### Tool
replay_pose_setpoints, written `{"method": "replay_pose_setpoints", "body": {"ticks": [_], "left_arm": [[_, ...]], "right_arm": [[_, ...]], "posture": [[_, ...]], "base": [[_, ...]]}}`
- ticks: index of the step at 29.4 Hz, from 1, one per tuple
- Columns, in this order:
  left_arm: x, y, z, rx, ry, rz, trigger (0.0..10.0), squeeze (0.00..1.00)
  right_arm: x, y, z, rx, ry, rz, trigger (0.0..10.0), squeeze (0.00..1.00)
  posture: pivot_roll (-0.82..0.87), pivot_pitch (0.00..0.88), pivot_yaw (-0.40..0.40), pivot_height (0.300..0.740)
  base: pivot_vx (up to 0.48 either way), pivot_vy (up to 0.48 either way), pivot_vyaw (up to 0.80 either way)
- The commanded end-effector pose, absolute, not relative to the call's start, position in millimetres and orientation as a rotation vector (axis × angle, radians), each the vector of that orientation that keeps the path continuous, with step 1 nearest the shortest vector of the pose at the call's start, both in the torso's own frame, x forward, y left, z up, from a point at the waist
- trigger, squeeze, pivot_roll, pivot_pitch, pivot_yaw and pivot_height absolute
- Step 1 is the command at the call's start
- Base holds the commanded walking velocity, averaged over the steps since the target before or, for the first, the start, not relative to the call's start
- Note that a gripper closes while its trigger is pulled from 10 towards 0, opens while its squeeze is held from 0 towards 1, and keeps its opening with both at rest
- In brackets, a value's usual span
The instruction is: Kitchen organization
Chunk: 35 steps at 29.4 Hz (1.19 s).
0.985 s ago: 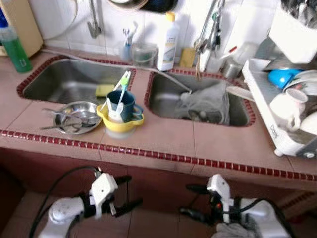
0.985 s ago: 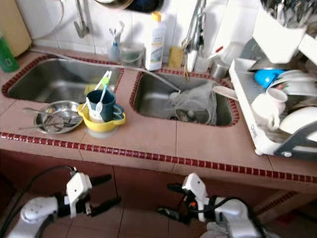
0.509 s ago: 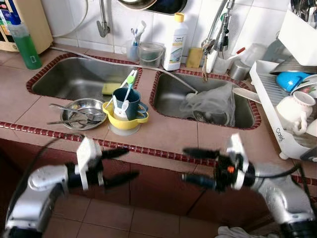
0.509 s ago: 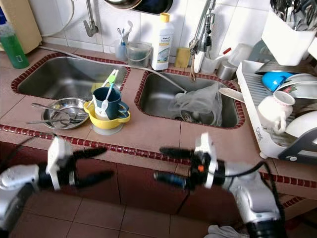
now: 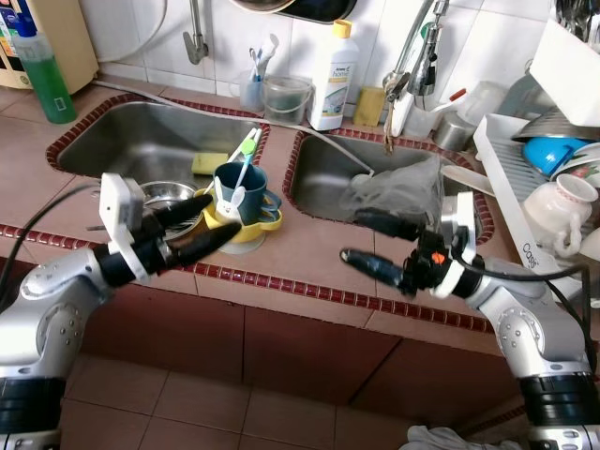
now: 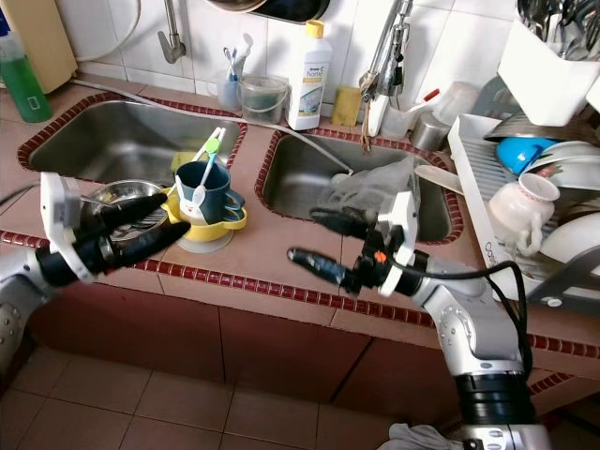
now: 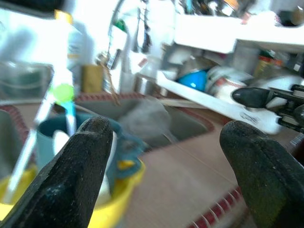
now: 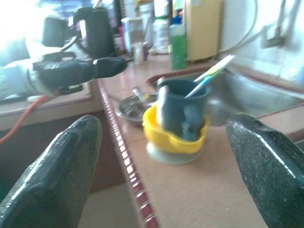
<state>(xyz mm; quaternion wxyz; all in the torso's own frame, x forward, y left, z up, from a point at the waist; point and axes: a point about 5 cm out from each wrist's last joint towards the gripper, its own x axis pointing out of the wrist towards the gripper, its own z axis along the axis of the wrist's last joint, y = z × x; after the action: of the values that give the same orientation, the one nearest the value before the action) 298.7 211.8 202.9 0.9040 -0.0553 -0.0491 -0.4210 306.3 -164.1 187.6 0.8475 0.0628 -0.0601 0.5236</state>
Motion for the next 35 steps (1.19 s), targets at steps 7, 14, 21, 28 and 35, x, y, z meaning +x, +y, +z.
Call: {"method": "replay_pose_setpoints", "body": {"ticks": [7,14,21,28,35], "left_arm": [[310,210,207,-0.123,-0.202,-0.626,10.0,0.0],[304,193,183,-0.176,-0.206,-0.385,10.0,0.0],[298,180,164,-0.16,-0.149,-0.293,10.0,0.0],[295,171,165,0.005,-0.192,-0.148,10.0,0.0],[301,166,176,0.029,-0.24,-0.168,10.0,0.0]], "right_arm": [[324,-172,208,0.205,-0.267,0.799,10.0,0.0],[317,-170,179,0.276,-0.304,0.475,10.0,0.0],[312,-171,163,0.242,-0.274,0.316,10.0,0.0],[310,-175,162,0.042,-0.277,0.099,10.0,0.0],[314,-161,179,0.025,-0.335,0.113,10.0,0.0]], "posture": [[0.18,0.0,-0.095,0.74],[0.17,0.0,-0.088,0.74],[0.17,0.0,-0.081,0.74],[0.16,0.0,-0.083,0.74],[0.16,0.0,-0.086,0.74]], "base": [[0.0,0.0,0.0],[0.0,0.0,0.0],[0.0,0.0,0.0],[0.0,0.0,0.0],[0.0,0.0,0.0]]}}
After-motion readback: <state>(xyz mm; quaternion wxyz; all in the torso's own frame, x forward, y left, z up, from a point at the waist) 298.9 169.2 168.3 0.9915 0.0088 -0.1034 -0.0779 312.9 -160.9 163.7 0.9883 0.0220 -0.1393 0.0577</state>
